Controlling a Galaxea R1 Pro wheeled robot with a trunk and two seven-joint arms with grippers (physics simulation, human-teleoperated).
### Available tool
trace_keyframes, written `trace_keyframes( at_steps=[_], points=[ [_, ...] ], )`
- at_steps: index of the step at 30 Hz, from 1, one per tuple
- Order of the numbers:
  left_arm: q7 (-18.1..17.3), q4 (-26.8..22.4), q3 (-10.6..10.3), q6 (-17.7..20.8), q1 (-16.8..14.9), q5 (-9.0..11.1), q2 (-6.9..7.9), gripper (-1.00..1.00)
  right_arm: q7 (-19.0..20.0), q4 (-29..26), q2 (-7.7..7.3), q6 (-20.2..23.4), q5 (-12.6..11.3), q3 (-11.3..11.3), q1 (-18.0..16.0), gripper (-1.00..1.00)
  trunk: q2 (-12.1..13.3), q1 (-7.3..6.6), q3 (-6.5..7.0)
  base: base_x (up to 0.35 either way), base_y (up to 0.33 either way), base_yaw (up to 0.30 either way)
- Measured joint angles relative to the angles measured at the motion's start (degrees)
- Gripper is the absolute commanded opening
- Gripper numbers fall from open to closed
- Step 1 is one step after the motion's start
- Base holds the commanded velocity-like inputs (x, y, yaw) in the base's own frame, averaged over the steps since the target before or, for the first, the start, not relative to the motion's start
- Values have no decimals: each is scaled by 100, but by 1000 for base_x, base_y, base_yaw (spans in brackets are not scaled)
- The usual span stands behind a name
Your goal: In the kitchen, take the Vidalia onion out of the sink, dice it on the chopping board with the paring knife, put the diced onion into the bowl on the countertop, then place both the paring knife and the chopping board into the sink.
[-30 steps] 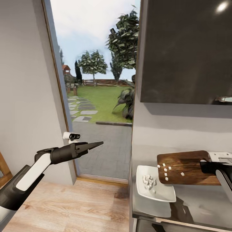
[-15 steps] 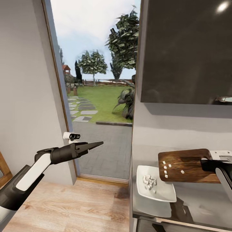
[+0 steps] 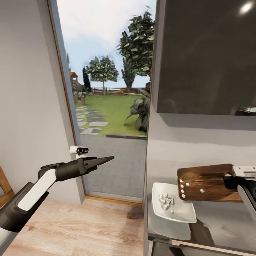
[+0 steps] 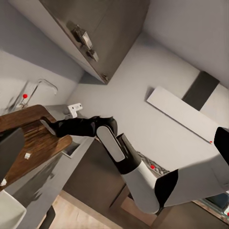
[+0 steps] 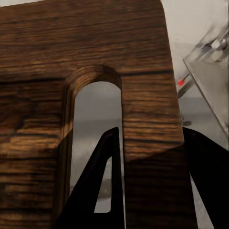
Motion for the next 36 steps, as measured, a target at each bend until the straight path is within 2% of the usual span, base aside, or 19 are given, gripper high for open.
trace_keyframes(
  at_steps=[1,3,5,7,29,33,36],
  points=[
    [2,0,0,1,1,0,-1,100,-60,0,15,1,90,60,0,-100,0,0,0,0,0,0],
    [2,1,-1,0,1,0,-2,100,-111,0,57,-10,12,178,1,-100,0,0,0,0,0,0],
    [3,0,-1,2,0,0,-2,100,-149,0,87,0,115,256,0,-100,0,0,0,0,0,0],
    [1,0,-1,2,0,0,-2,100,-162,0,100,-1,123,290,0,-100,0,0,0,0,0,0],
    [-11,-10,-1,1,0,0,-2,100,-167,0,109,0,143,321,0,-100,0,0,0,0,0,0],
    [-10,-16,-1,-1,0,0,-2,100,79,-7,104,-1,105,311,-7,-100,0,0,0,0,0,0],
    [-2,-17,-1,-1,-1,0,-2,100,757,-10,95,-10,-14,134,-21,-100,-1,0,0,0,0,0]
  ],
)
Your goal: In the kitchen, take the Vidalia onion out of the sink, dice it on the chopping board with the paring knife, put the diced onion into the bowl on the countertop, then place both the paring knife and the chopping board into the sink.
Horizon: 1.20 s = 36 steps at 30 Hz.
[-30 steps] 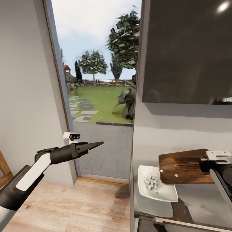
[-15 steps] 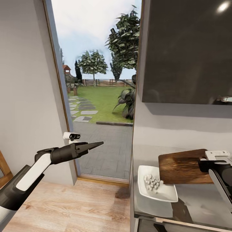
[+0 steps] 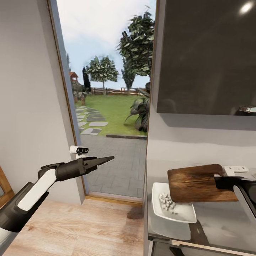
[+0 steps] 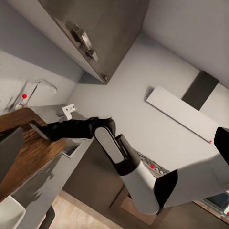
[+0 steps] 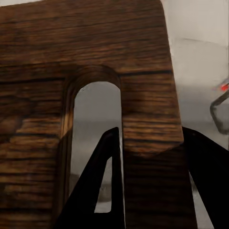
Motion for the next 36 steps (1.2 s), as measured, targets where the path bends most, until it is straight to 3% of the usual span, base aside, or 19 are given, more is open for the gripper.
trace_keyframes(
  at_steps=[1,2,3,4,5,10,13,14,15,16,20,24,30,32,36],
  points=[
    [-1,0,0,1,1,0,0,100,201,0,-5,4,54,-135,-24,-100,0,0,0,0,0,0],
    [-8,-1,2,2,3,-2,0,100,735,5,-25,1,21,-457,-60,-100,1,1,1,0,0,0],
    [-4,-1,1,4,2,1,0,100,1279,-1,-47,2,35,-632,-76,-100,-1,-1,0,0,0,0],
    [-1,0,0,2,2,0,0,100,1525,-2,-55,1,-72,-694,-81,-100,0,0,0,0,0,0],
    [3,-1,0,3,2,0,0,100,1752,-2,-70,0,-17,-757,-86,-100,0,0,0,0,0,0],
    [13,6,1,3,3,0,1,100,2606,-2,-287,-8,56,-1197,-95,-100,0,0,0,0,0,0],
    [17,7,-1,3,3,-1,1,100,3003,3,-357,-7,-74,-1636,-97,-100,0,0,1,0,-82,0],
    [20,3,-12,2,3,0,1,100,3194,2,-364,-3,-206,-1926,-97,-100,0,0,1,0,-254,0],
    [23,1,-23,3,4,1,-3,100,3237,5,-354,-4,-187,-2001,-95,-100,-3,-5,0,0,-275,0],
    [27,1,-37,2,2,-4,-11,100,3262,10,-332,-19,-58,-2033,-93,-100,4,1,0,0,-288,0],
    [26,0,-82,7,0,-7,-157,100,3311,13,-233,-5,-161,-2072,-93,-100,1,0,0,0,-303,0],
    [28,6,-94,12,2,-12,-243,100,3380,14,49,-4,-196,-2064,-92,-100,2,0,0,0,-311,0],
    [182,13,-115,12,2,-14,-270,100,3609,14,152,-6,-161,-2042,-93,-100,1,0,0,0,-313,0],
    [243,10,-124,13,2,-11,-282,100,3781,14,170,-7,-153,-2045,-93,-100,2,0,0,0,-313,0],
    [269,2,-119,13,0,-8,-286,100,4537,23,233,-7,-176,-2070,-84,-100,1,0,-1,0,-313,0]
  ],
)
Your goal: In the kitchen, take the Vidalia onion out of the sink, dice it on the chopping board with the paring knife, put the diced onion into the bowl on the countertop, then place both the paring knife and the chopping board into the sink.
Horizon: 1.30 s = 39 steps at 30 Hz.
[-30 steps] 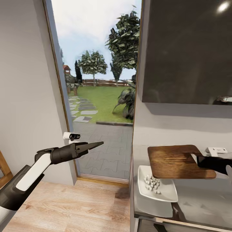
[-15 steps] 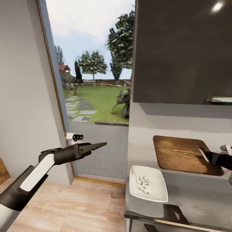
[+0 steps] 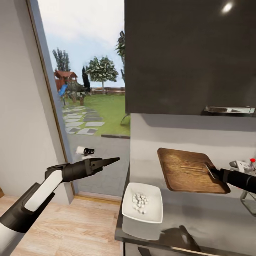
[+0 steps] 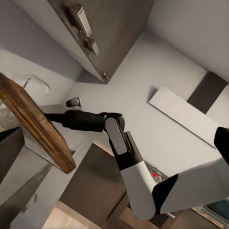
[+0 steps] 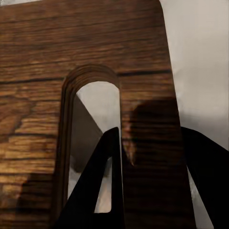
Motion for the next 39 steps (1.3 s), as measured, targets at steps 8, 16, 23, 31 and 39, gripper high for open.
trace_keyframes(
  at_steps=[8,16,23,31,39],
  points=[
    [-17,-2,-4,8,1,1,5,100,383,24,52,-9,68,-2,35,-100,0,1,0,-57,-307,0],
    [-14,-2,-16,8,-1,0,4,100,863,36,76,-6,69,246,36,-100,0,1,5,-117,-215,-47],
    [-6,-2,-17,9,-2,0,1,100,908,67,82,-15,116,228,83,-100,-1,1,39,-130,-19,-224],
    [0,-2,-18,9,-2,1,-5,100,879,176,78,-27,234,200,123,-100,-1,2,85,-141,-1,-252],
    [7,-2,-22,9,1,1,-19,100,754,493,60,-44,363,-743,124,-100,-1,1,132,-93,-8,-254]
  ],
)
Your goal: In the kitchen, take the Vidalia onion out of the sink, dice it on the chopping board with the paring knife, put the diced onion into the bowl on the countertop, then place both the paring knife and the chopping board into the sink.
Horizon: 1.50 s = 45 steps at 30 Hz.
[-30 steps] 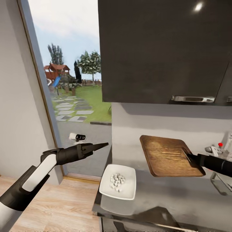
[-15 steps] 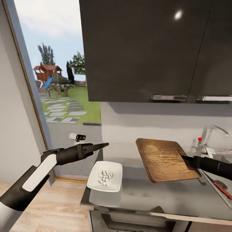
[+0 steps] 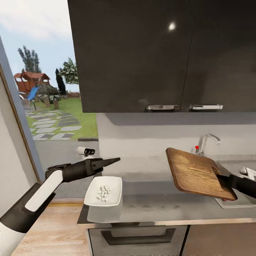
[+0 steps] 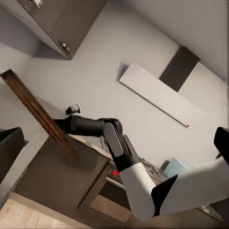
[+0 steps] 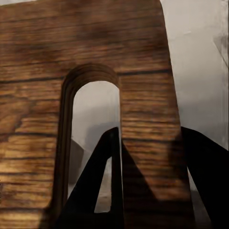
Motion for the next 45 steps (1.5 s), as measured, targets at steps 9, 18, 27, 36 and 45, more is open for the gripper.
trace_keyframes(
  at_steps=[9,18,27,36,45],
  points=[
    [76,4,-1,-4,1,-110,-149,100,-693,197,26,7,31,-500,0,-100,0,-1,54,-3,-272,-253],
    [70,18,17,17,2,-495,-439,100,-970,227,57,13,49,-485,0,-100,0,-1,109,0,-306,-248],
    [86,18,17,17,0,-499,-442,100,-982,200,228,21,95,-436,-1,-100,0,-1,148,0,-315,-106],
    [88,15,19,17,2,-499,-440,100,-988,190,260,29,93,-430,-3,-100,0,-1,149,0,-321,218],
    [81,15,19,25,2,-499,-440,100,-1038,181,265,25,130,115,-3,-100,0,-1,149,0,-326,286]
  ],
)
